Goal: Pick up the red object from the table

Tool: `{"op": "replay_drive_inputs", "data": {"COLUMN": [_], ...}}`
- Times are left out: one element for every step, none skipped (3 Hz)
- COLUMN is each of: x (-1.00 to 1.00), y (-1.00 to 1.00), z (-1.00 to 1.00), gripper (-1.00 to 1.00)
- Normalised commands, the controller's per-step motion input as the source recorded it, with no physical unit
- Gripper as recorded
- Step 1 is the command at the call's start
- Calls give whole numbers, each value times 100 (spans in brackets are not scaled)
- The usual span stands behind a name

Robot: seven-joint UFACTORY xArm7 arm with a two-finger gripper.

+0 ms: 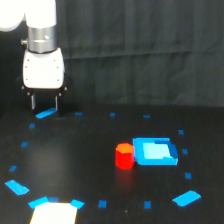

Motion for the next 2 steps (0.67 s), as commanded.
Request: {"op": "replay_drive_inputs", "data": {"x": [86, 100], "y": [-100, -100], "z": [-100, -100], "gripper": [100, 93]}}
